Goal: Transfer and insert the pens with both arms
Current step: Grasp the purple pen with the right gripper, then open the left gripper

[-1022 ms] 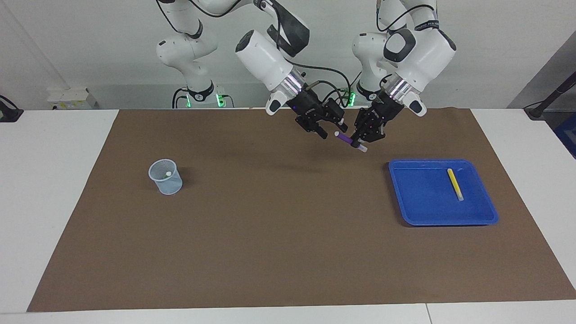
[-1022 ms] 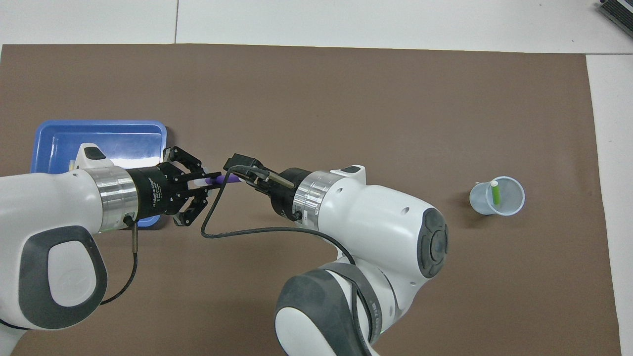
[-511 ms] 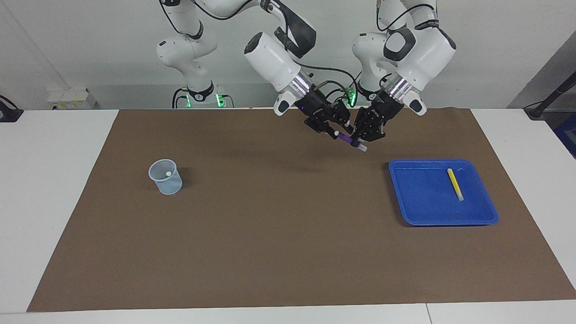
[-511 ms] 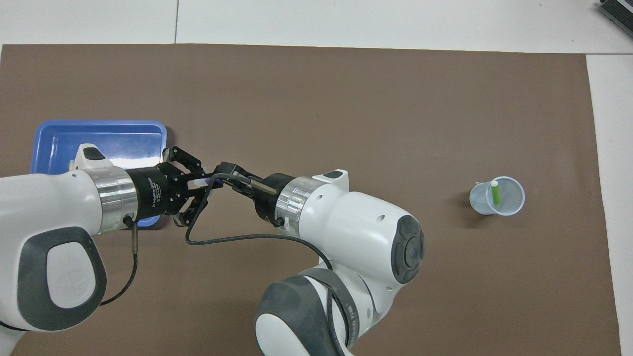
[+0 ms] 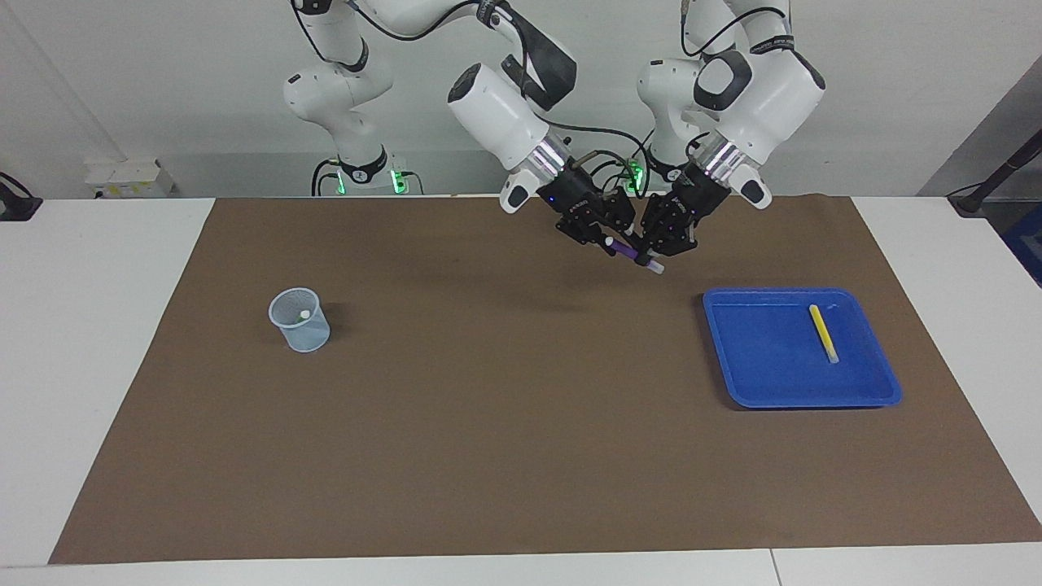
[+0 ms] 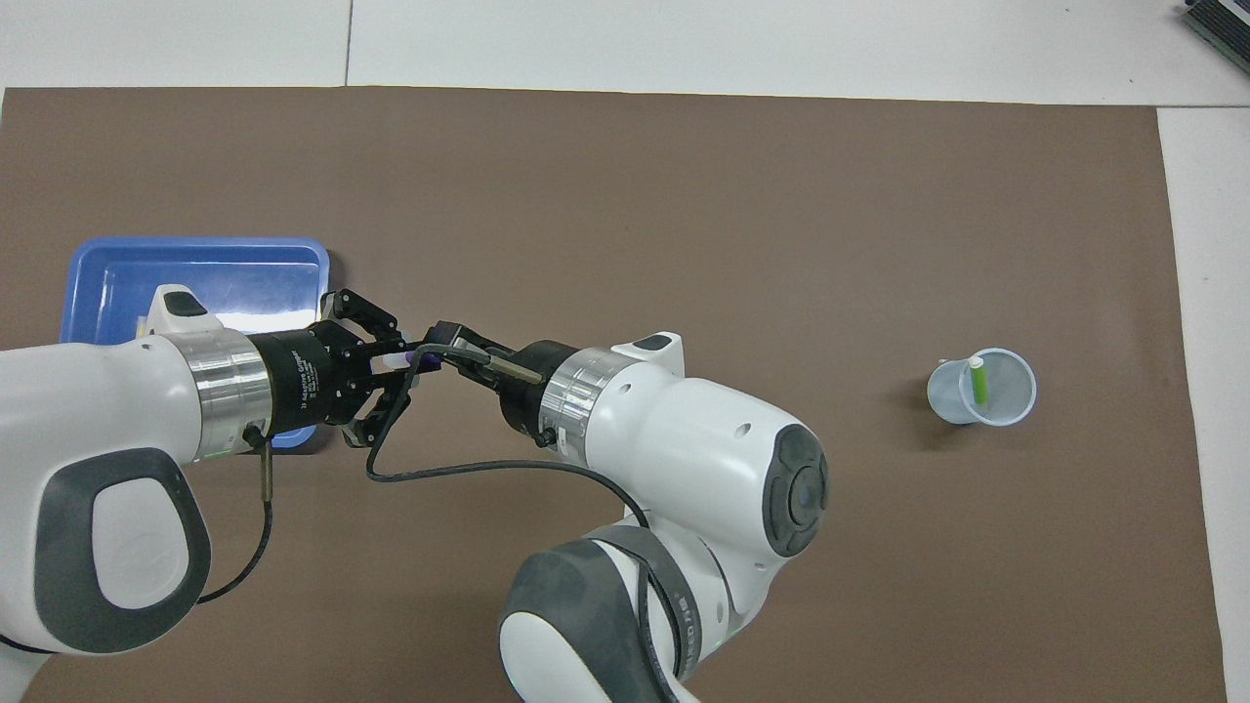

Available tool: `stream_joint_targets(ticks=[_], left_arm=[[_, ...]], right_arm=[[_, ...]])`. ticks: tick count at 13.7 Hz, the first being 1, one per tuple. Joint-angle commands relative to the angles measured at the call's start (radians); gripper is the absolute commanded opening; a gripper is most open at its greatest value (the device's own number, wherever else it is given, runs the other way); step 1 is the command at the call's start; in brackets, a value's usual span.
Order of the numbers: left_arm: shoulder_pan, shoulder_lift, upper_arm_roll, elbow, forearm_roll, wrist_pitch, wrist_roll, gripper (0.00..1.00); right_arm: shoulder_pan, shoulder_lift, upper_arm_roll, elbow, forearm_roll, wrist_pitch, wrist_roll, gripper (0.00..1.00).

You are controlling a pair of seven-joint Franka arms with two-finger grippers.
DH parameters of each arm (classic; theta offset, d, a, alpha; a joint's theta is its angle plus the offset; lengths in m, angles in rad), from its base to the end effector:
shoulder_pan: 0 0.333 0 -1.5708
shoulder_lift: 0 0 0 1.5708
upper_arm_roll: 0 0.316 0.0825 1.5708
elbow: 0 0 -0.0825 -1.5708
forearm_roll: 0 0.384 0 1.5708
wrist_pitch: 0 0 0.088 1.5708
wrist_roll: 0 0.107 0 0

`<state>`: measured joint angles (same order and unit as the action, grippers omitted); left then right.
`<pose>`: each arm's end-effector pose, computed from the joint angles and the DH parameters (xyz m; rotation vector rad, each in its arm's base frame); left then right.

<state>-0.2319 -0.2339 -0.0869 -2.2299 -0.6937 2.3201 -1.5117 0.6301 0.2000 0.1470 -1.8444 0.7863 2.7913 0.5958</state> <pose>0.4802 -0.1733 0.5060 1.7740 1.8113 -0.3287 0.4935 0.4305 0.4942 -2.2045 0.5377 -0.2254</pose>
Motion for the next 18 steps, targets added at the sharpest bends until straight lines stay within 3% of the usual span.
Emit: stream_joint_targets(ticks=[1, 4, 9, 10, 11, 14, 18], left_arm=[[-0.023, -0.032, 0.012, -0.03, -0.017, 0.019, -0.018, 0.0], [-0.023, -0.032, 0.012, -0.03, -0.017, 0.019, -0.018, 0.0], [-0.023, -0.032, 0.012, -0.03, -0.017, 0.022, -0.018, 0.0], [-0.024, -0.032, 0.012, -0.03, -0.017, 0.027, -0.013, 0.44], [-0.027, -0.033, 0.012, -0.031, -0.017, 0.05, -0.013, 0.99], [-0.033, -0.041, 0.012, -0.031, -0.017, 0.064, -0.013, 1.0], [-0.014, -0.047, 0.016, -0.034, -0.014, 0.038, 0.14, 1.0]], right_arm=[[-0.012, 0.016, 0.005, 0.016, 0.008, 0.0, -0.047, 0.33], [-0.012, 0.016, 0.005, 0.011, 0.01, -0.003, -0.047, 0.0], [-0.015, 0.016, 0.005, 0.01, 0.018, -0.01, -0.047, 0.0], [-0.015, 0.016, 0.005, 0.01, 0.018, -0.01, -0.047, 0.0], [-0.015, 0.016, 0.005, 0.01, 0.018, -0.01, -0.047, 0.0], [-0.036, 0.013, 0.003, 0.01, 0.007, -0.065, -0.086, 0.0], [-0.142, -0.004, -0.004, 0.008, -0.018, -0.307, -0.322, 0.0]])
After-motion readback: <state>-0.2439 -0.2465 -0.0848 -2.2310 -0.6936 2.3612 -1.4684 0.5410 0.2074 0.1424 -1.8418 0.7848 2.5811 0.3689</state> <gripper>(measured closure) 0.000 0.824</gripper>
